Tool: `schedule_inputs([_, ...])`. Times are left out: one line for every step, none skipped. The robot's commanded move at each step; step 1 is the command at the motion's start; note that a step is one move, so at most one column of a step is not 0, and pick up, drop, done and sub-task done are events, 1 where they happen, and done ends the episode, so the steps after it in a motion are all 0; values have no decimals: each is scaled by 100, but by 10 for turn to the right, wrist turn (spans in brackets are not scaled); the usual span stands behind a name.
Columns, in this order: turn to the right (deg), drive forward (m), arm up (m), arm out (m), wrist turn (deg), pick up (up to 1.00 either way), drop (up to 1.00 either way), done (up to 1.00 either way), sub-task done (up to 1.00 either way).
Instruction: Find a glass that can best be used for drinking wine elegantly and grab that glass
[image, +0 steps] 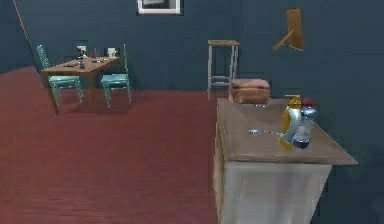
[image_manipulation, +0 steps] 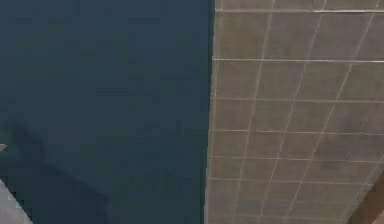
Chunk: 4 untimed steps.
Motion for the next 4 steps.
schedule_inputs([420, 0, 0, 0, 0, 0, 0, 0, 0])
schedule_inputs([0, 25, 0, 0, 0, 0, 0, 0, 0])
schedule_inputs([-450, 0, 0, 0, 0, 0, 0, 0, 0])
schedule_inputs([-450, 0, 0, 0, 0, 0, 0, 0, 0])
